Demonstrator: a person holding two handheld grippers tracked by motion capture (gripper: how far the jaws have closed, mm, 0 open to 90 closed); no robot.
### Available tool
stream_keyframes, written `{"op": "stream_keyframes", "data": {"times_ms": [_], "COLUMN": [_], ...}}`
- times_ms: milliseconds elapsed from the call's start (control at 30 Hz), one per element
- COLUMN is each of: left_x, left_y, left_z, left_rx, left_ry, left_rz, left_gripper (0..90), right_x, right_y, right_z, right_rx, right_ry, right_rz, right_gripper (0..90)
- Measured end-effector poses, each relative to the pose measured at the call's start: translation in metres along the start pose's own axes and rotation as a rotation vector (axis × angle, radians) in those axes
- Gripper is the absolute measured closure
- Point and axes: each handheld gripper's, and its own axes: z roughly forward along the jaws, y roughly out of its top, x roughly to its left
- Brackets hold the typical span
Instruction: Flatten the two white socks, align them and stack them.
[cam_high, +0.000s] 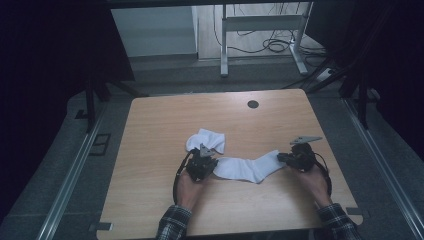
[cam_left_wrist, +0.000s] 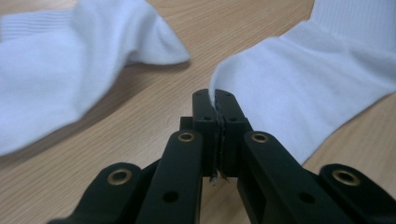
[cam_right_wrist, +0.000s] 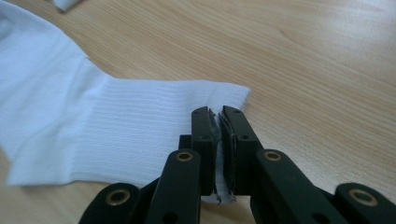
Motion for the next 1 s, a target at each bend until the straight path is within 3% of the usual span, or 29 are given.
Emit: {"op": "stream_keyframes", "data": {"times_ms": [167, 200, 300, 333, 367, 400, 500, 633, 767, 867, 1000], "left_x": [0.002, 0.001, 0.0, 0.0, 0.0, 0.001, 0.001, 0.002, 0.006, 0.008, 0.016], "left_y": [-0.008, -0.014, -0.021, -0.029, -0.029, -0.037, -0.047, -0.055, -0.06, -0.057, -0.058], "left_z": [-0.022, -0.032, -0.04, -0.049, -0.049, -0.058, -0.067, -0.065, -0.06, -0.066, -0.074], "left_rx": [-0.007, -0.004, -0.003, -0.005, -0.005, -0.003, -0.005, 0.019, 0.029, -0.012, -0.049], "left_ry": [-0.01, -0.013, -0.015, -0.021, -0.021, -0.027, -0.03, -0.024, -0.017, 0.004, 0.048], "left_rz": [-0.005, -0.002, -0.004, -0.014, -0.014, -0.016, -0.026, -0.033, -0.049, -0.055, -0.06], "left_gripper": [88.1, 88.1, 88.0, 88.0, 88.0, 87.9, 87.8, 87.1, 68.7, 52.9, 41.3], "right_x": [0.011, 0.021, 0.03, 0.041, 0.041, 0.049, 0.059, 0.064, 0.062, 0.061, 0.06], "right_y": [0.001, 0.002, 0.001, -0.002, -0.002, -0.005, -0.011, -0.021, -0.028, -0.027, -0.02], "right_z": [-0.011, -0.017, -0.022, -0.026, -0.026, -0.029, -0.029, -0.02, -0.013, -0.016, -0.023], "right_rx": [-0.014, -0.022, -0.026, -0.022, -0.022, -0.017, -0.01, 0.008, 0.02, 0.01, -0.01], "right_ry": [0.031, 0.052, 0.068, 0.082, 0.082, 0.099, 0.12, 0.137, 0.135, 0.12, 0.111], "right_rz": [-0.009, -0.026, -0.041, -0.061, -0.061, -0.07, -0.077, -0.071, -0.042, -0.041, -0.055], "right_gripper": [83.6, 83.6, 83.6, 83.5, 83.5, 83.5, 83.4, 82.8, 75.3, 67.1, 64.1]}}
